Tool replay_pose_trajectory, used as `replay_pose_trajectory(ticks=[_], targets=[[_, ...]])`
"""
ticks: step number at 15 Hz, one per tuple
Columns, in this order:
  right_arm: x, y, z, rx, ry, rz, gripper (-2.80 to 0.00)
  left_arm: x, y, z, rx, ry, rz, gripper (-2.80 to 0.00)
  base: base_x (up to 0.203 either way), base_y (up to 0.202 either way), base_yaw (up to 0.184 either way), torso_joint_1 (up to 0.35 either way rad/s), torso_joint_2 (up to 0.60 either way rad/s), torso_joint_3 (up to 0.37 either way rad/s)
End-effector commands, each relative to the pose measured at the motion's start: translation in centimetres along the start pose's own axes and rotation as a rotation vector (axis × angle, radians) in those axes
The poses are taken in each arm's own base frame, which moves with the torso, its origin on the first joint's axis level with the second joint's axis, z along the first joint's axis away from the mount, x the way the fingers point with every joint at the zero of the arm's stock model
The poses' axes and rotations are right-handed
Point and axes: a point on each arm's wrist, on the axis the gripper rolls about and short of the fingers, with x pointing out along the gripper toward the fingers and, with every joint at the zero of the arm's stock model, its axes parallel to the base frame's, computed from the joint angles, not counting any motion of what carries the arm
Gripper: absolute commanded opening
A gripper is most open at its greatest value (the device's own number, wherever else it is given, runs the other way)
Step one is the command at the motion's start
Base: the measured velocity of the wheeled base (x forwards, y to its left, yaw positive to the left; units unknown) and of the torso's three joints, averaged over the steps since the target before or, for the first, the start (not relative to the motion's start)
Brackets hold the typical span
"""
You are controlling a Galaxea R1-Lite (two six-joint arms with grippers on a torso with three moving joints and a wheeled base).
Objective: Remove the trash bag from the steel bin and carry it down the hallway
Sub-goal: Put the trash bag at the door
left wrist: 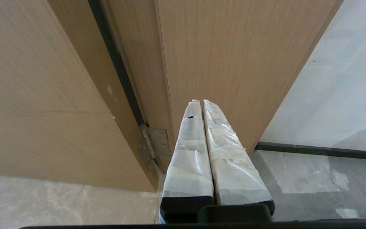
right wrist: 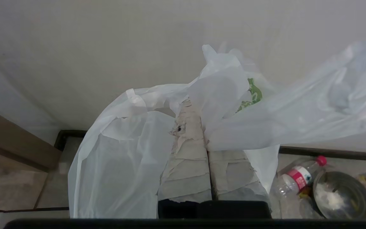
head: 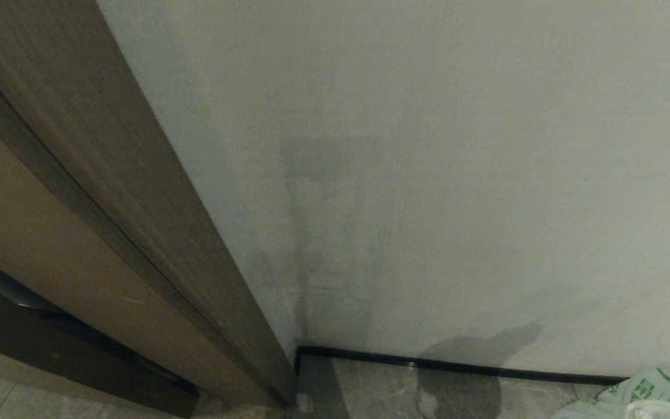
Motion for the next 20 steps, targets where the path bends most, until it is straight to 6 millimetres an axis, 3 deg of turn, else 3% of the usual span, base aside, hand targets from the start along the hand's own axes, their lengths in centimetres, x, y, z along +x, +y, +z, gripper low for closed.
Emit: replay_pose_trajectory(ticks=[1, 3, 4, 6, 10, 12, 20], targets=[[-0.7, 0.0, 2.3, -0.001, -0.037, 0.001, -2.8, 0.0, 0.0, 0.0, 0.001, -0.001, 0.0, -2.8, 0.0, 0.0, 0.0, 0.0, 0.0, 0.0], [-1.8, 0.1, 7.2, -0.004, -0.015, 0.004, -2.8, 0.0, 0.0, 0.0, 0.001, -0.001, 0.0, -2.8, 0.0, 0.0, 0.0, 0.0, 0.0, 0.0], [-1.6, 0.1, 9.2, -0.007, 0.077, 0.007, -2.8, 0.0, 0.0, 0.0, 0.001, -0.001, 0.0, -2.8, 0.0, 0.0, 0.0, 0.0, 0.0, 0.0], [0.1, 0.2, 10.7, -0.034, 0.299, 0.026, -2.8, 0.0, 0.0, 0.0, 0.001, -0.001, 0.0, -2.8, 0.0, 0.0, 0.0, 0.0, 0.0, 0.0], [5.0, 0.3, 11.0, -0.101, 0.628, 0.047, -2.8, 0.0, 0.0, 0.0, 0.002, -0.001, -0.001, -2.8, 0.0, 0.0, 0.0, 0.0, 0.0, 0.0], [6.5, 0.3, 10.4, -0.127, 0.728, 0.034, -2.8, 0.0, 0.0, 0.0, 0.0, -0.001, 0.0, -2.8, 0.0, 0.0, 0.0, 0.0, 0.0, 0.0], [12.5, 0.2, 8.6, -0.122, 0.817, -0.041, -2.8, 0.0, 0.0, 0.0, 0.002, -0.001, 0.0, -2.8, 0.0, 0.0, 0.0, 0.0, 0.0, 0.0]])
